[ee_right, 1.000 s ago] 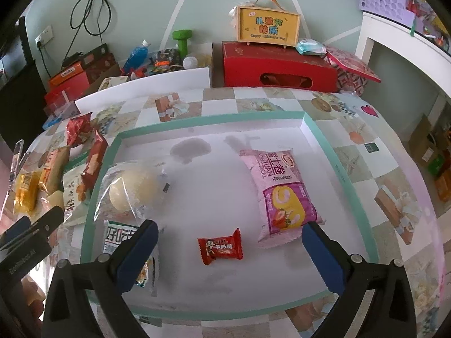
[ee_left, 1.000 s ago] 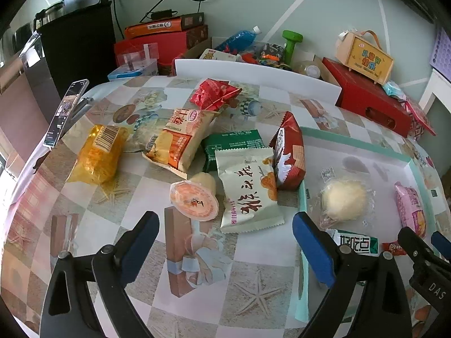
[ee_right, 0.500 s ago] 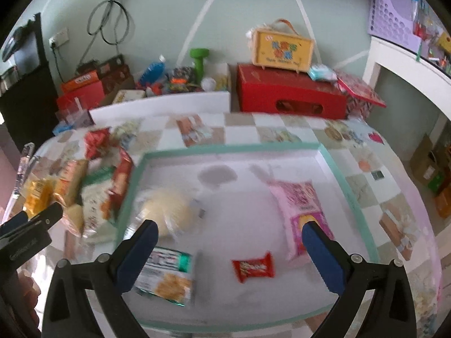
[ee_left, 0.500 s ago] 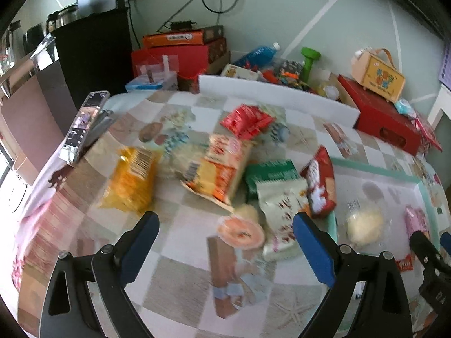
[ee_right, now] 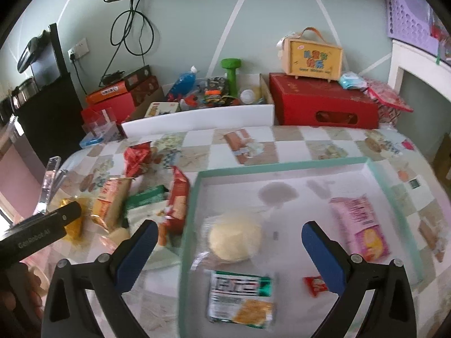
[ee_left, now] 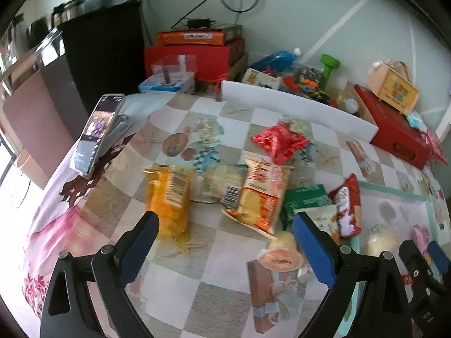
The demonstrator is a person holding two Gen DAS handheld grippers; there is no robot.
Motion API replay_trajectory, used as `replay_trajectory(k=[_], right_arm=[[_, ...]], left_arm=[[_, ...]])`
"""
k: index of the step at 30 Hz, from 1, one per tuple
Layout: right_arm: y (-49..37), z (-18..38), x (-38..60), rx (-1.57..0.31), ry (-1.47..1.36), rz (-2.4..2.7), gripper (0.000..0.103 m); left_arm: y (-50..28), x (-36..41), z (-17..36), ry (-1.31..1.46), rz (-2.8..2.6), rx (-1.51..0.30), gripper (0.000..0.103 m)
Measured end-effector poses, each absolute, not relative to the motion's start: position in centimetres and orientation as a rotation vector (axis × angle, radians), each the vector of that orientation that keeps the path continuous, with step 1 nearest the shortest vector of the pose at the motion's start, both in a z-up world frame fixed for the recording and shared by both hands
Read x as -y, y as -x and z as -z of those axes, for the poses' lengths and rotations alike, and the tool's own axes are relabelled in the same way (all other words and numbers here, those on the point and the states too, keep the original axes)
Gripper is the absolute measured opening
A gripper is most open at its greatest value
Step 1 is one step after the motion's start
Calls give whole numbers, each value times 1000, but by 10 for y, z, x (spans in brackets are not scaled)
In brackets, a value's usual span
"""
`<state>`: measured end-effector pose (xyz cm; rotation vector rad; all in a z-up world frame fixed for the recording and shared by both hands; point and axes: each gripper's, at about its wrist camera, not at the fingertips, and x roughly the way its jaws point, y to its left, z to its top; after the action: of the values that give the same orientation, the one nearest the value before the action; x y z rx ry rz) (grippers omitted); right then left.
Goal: Organize snacks
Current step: 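Move left gripper to yellow bread bag while right gripper approaches round orange cake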
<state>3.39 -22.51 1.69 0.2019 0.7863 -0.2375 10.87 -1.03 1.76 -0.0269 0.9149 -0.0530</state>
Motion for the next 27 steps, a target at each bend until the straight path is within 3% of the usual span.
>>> replay_trajectory(k=[5, 15, 27], right_arm=[[-46, -13, 205, -782, -209, 191, 100], [-67, -1, 160, -798, -189, 92, 80], [-80, 21, 120, -844, -113, -4, 76]], left_arm=[[-120, -13, -10, 122, 39, -974, 96], [-133, -34, -6, 225, 77, -980, 96], [-144, -57, 21, 258, 26, -1010, 96]])
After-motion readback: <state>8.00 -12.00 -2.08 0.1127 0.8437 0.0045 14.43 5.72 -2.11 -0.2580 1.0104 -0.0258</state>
